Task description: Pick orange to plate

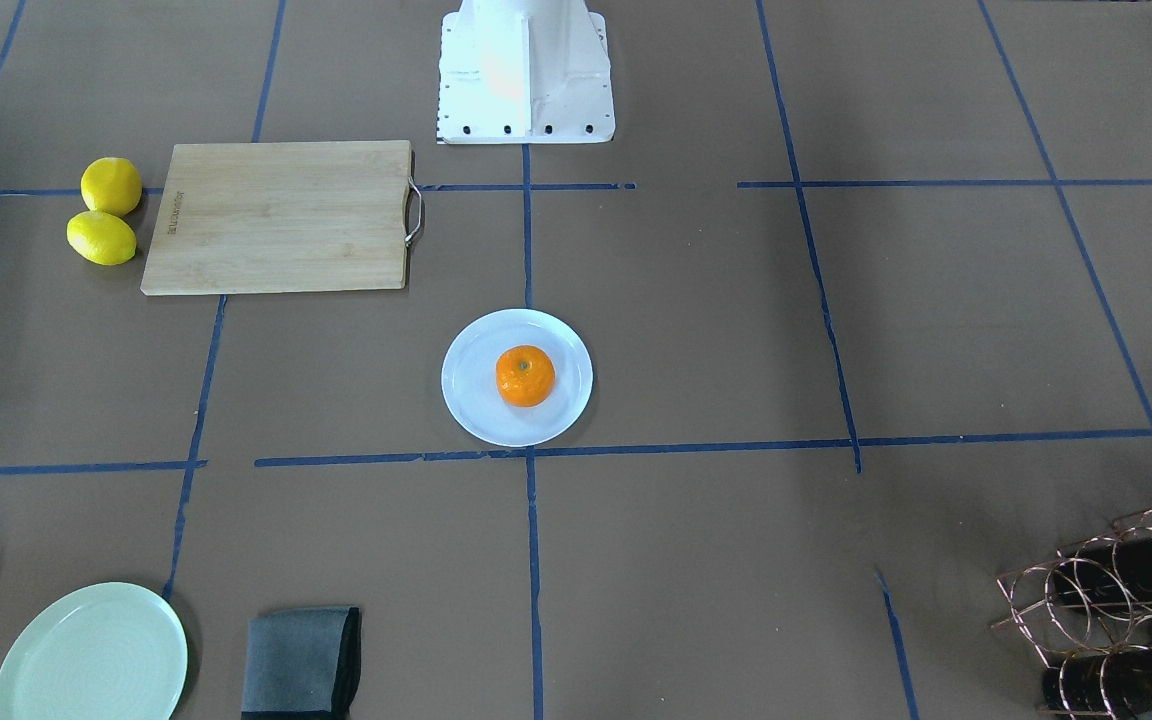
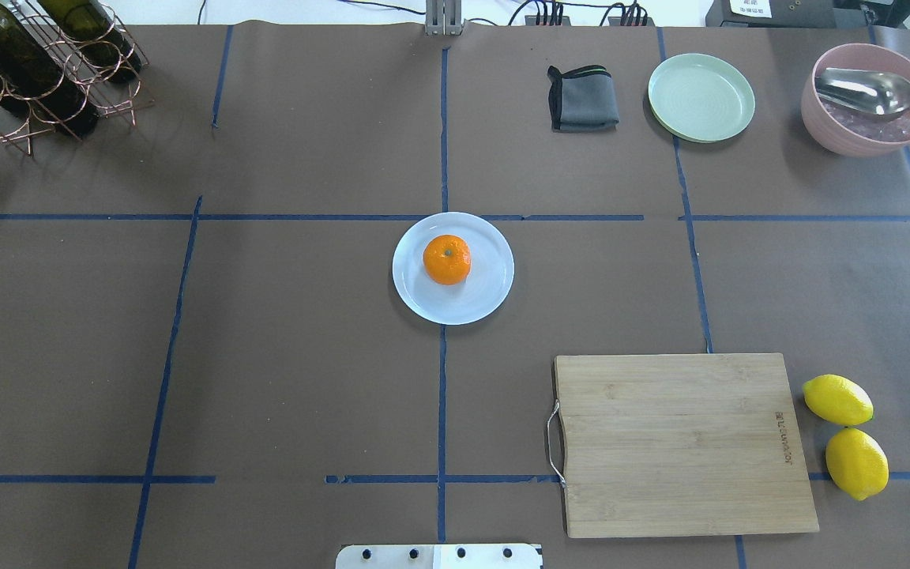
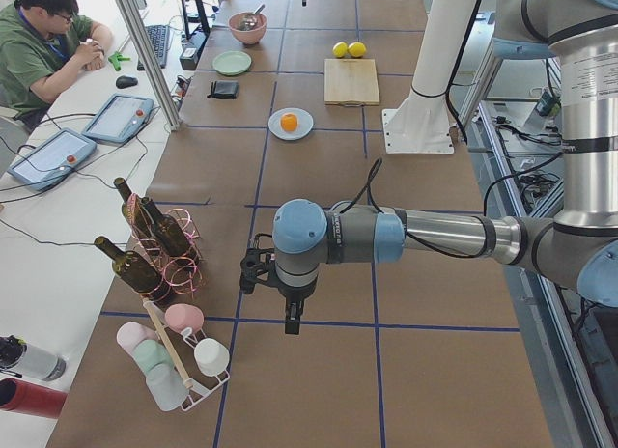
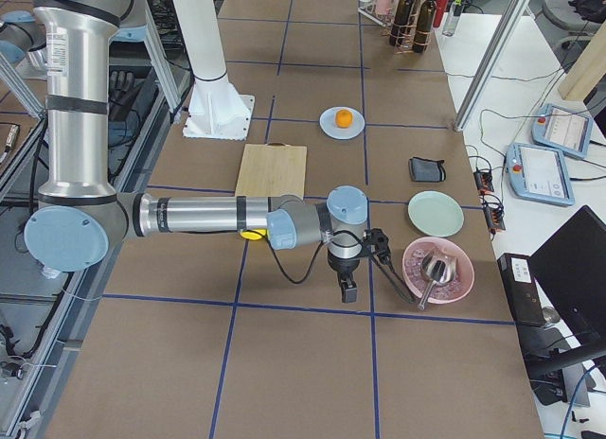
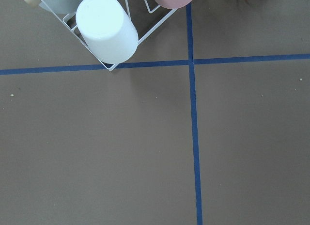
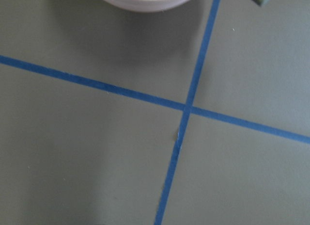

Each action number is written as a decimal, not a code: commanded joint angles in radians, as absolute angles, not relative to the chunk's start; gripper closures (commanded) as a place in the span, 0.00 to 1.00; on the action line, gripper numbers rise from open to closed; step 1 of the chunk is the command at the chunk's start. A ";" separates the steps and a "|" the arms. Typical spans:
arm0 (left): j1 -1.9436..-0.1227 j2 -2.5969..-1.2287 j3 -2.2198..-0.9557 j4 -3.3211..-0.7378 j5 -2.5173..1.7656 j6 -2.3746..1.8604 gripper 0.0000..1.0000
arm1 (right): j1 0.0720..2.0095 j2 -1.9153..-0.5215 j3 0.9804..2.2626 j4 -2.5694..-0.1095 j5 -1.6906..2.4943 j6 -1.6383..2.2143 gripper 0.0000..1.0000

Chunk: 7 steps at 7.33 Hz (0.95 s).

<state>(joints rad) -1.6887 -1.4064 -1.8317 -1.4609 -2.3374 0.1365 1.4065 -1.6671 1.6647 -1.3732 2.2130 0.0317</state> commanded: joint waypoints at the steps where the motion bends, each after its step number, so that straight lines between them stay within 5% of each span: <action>1: -1.684 -1.402 -1.833 -1.462 -2.336 0.137 0.00 | 1.419 -1.706 1.675 -1.353 2.302 0.031 0.00; 7: -1.657 -1.402 -1.833 -1.462 -2.336 0.137 0.00 | 1.574 -1.678 1.674 -1.471 2.315 -0.142 0.00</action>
<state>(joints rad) -1.6578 -1.4021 -1.8332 -1.4619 -2.3362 0.1365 1.5532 -1.6846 1.6792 -1.4369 2.3472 -0.0928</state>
